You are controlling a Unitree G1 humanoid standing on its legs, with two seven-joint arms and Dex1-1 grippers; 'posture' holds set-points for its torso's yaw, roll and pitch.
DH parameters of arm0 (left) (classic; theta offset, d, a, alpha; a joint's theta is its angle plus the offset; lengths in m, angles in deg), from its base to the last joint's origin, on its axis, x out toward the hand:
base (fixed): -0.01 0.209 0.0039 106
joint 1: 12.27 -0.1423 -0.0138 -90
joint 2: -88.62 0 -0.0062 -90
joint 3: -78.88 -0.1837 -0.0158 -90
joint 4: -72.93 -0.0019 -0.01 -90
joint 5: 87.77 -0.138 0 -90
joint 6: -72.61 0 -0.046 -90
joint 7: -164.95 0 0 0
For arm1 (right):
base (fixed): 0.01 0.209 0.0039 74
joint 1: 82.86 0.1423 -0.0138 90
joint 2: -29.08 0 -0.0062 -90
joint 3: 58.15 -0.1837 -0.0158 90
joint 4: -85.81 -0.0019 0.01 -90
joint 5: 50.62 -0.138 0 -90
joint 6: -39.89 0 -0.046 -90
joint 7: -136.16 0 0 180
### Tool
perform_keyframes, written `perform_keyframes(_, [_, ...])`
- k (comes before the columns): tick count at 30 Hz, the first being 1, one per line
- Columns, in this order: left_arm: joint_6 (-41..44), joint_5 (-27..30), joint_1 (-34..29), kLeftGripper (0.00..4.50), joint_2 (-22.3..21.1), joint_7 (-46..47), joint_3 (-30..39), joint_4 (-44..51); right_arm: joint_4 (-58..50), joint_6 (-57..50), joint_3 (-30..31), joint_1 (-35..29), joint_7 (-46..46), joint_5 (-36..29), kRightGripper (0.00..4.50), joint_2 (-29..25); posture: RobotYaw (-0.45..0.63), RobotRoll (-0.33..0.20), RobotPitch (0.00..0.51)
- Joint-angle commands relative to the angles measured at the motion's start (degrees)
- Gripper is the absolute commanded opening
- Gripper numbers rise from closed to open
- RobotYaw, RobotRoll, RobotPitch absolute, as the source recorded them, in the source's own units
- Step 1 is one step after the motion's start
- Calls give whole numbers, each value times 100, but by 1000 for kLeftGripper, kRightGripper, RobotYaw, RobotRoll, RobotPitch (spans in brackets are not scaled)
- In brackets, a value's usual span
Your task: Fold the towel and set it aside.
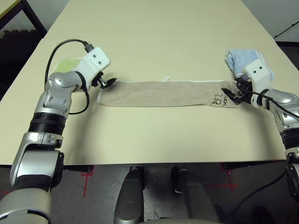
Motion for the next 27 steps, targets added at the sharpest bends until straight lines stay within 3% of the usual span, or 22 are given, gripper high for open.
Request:
perform_keyframes(1, [495,652,91,4476,113,-135,484,262,-473,-11,-289,30,26,-230,4463,-72,140,0,234])
perform_keyframes(6, [1737,1678,-55,4476,218,-566,905,1254,-1469,-556,-572,-139,2,-773,4463,142,143,0,224])
perform_keyframes(10, [2797,2346,-503,4476,203,-961,849,2195,-2505,-1280,-611,-610,-121,-1374,4463,392,142,0,220])
perform_keyframes(14, [3148,2412,-1130,4476,-3,-1300,451,2855,-3086,-1734,-553,-1000,-22,-1597,4463,561,142,0,220])
perform_keyframes(17, [2918,2080,-1520,4476,-67,-1249,82,3036,-3377,-2050,-432,-1257,92,-1667,4463,704,142,0,220])
perform_keyframes(27, [2398,1505,-1810,4476,68,-854,-321,2755,-3011,-2354,-134,-1765,406,-1324,4463,724,144,0,220])
